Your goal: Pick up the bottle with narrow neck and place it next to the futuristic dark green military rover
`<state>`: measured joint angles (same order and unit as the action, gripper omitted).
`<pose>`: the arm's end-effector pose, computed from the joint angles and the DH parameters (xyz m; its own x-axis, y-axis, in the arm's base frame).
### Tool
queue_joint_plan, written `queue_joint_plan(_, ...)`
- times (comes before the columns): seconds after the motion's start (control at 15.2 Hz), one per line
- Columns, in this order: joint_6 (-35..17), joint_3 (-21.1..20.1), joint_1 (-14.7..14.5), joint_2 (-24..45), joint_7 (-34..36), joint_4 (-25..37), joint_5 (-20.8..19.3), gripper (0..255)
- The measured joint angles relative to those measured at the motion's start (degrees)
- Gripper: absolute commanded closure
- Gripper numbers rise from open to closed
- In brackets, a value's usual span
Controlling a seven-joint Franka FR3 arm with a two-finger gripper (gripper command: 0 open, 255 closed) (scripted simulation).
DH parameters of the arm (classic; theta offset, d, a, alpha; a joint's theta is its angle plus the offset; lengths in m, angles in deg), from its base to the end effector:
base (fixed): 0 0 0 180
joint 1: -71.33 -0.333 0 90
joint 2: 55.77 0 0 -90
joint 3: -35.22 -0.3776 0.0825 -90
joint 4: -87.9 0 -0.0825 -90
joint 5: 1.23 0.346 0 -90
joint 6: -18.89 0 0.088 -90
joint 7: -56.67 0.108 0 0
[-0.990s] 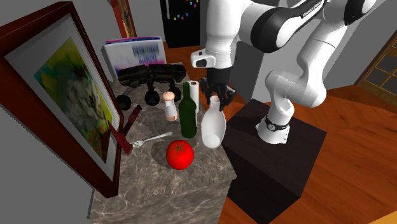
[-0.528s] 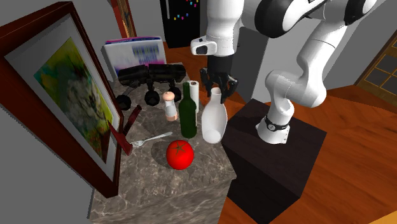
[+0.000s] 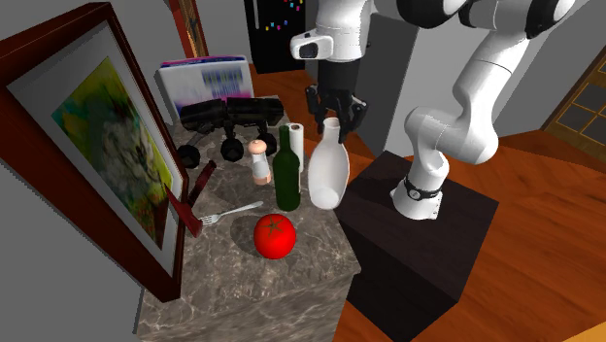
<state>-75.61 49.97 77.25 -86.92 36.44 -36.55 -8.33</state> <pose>0.2864 -0.1537 0.6468 0.9993 0.0370 0.0094 0.0371 -0.9993 -0.0056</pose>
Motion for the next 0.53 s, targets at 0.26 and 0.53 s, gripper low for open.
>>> queue_joint_plan(0.26, 2.9, -0.1, -0.1, 0.6, -0.3, 3.5, 0.2, 255)
queue_joint_plan(0.53, 5.7, -0.4, -0.3, 1.5, -0.2, 7.2, 0.5, 255)
